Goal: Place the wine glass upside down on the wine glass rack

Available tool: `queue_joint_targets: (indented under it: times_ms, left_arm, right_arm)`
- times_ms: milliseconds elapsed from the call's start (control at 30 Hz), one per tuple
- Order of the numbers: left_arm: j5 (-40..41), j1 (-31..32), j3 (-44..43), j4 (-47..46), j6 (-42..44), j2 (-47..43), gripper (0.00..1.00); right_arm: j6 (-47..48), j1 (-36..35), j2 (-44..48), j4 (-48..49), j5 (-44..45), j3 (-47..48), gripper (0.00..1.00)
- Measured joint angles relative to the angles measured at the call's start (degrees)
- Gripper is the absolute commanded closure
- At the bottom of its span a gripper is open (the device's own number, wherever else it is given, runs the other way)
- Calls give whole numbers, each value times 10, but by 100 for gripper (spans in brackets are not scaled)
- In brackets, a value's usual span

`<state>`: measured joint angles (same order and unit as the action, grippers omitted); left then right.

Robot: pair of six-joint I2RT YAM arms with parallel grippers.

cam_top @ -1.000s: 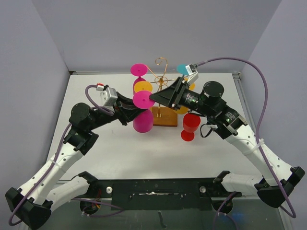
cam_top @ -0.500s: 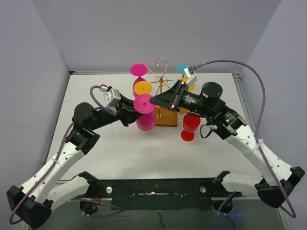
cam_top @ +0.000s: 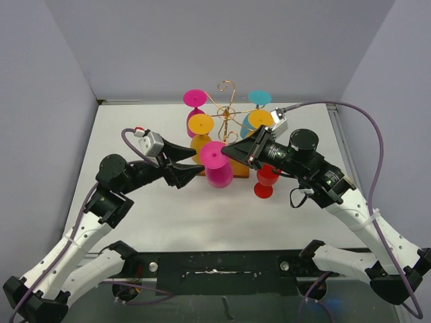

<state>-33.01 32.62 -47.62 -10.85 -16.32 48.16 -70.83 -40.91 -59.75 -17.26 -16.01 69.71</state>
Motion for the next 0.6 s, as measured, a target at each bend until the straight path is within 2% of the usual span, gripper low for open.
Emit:
queue_joint_targets:
  times_ms: [300, 600]
  left_arm:
    - [119, 0, 33, 43, 2, -62, 43]
    - [247, 0, 61, 47, 11, -124, 42]
  right_arm:
    - [-46, 12, 47, -52, 74, -10, 100]
    - [-62, 19, 67, -76, 174, -13, 100]
